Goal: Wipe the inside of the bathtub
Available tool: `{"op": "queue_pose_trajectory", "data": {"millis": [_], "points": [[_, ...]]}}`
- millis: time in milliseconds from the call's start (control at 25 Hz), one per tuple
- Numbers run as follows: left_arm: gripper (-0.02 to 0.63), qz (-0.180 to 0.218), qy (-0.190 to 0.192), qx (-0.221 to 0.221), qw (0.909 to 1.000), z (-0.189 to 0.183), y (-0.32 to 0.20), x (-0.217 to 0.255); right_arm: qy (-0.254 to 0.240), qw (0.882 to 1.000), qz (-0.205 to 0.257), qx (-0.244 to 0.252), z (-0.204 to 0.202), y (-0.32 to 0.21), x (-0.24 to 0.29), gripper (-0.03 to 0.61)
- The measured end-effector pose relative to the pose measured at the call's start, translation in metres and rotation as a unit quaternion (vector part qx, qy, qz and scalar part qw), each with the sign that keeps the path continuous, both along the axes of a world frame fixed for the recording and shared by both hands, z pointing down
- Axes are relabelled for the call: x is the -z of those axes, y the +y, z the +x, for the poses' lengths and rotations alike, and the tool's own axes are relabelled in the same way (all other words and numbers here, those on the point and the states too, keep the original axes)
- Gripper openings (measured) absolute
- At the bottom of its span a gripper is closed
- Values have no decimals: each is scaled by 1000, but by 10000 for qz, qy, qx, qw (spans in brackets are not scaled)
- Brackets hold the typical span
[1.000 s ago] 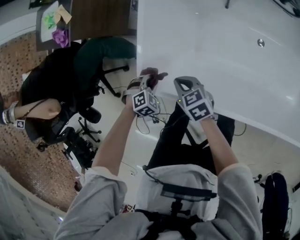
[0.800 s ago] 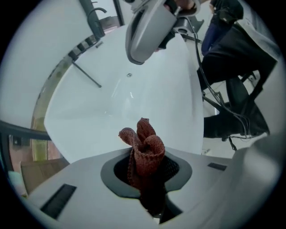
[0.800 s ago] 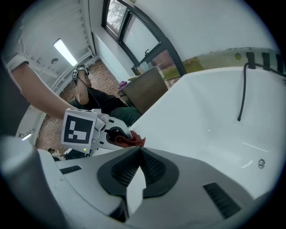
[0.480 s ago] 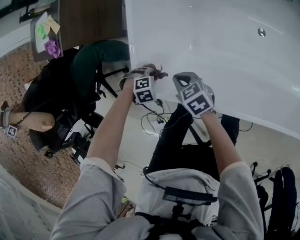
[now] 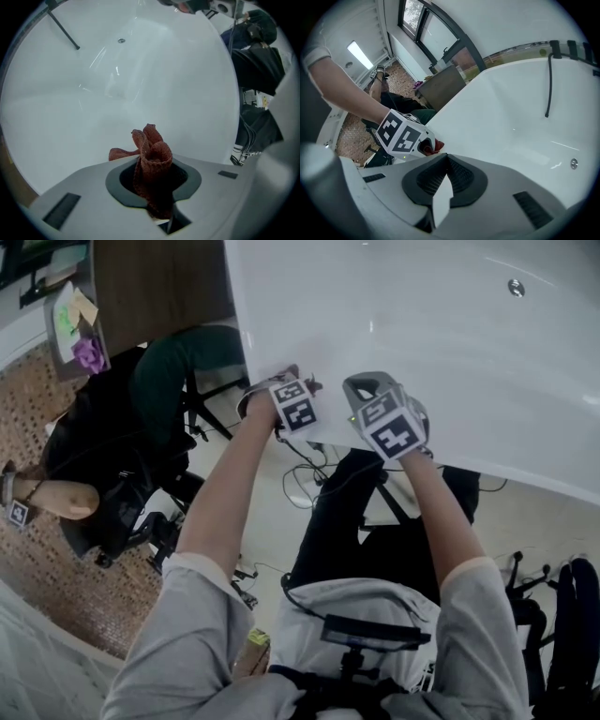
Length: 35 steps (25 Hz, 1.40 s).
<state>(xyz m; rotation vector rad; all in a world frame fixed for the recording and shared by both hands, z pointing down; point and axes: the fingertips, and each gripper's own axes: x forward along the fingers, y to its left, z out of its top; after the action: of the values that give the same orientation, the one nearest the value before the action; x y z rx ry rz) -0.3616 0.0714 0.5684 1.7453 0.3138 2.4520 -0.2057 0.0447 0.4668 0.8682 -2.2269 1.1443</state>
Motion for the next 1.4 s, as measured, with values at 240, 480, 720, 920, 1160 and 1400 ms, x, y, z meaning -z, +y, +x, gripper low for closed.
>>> {"op": "queue_pose_trajectory", "data": {"millis": [240,480,720,920,1160,1400], "points": [[83,-87,-500,-4,9987,-4,-1,-10,50,9998,-167,137,4,-7,-17,9],[81,-4,-578,187,9982,1,-3,-25,46,9989,-345,304,12,-9,-38,9],[81,-261,-821,600,9945,3,2,-41,44,9986,-385,349,23,-16,-53,9],[81,-457,-1166,631,9901,5,0,-54,68,9986,-424,295,37,-20,-69,9],[81,-406,-1211,513,9905,15,-4,-75,49,9970,-485,600,40,-22,-93,9],[81,-387,-1162,486,9913,28,-8,-97,221,9949,-502,842,46,-24,-134,9]]}}
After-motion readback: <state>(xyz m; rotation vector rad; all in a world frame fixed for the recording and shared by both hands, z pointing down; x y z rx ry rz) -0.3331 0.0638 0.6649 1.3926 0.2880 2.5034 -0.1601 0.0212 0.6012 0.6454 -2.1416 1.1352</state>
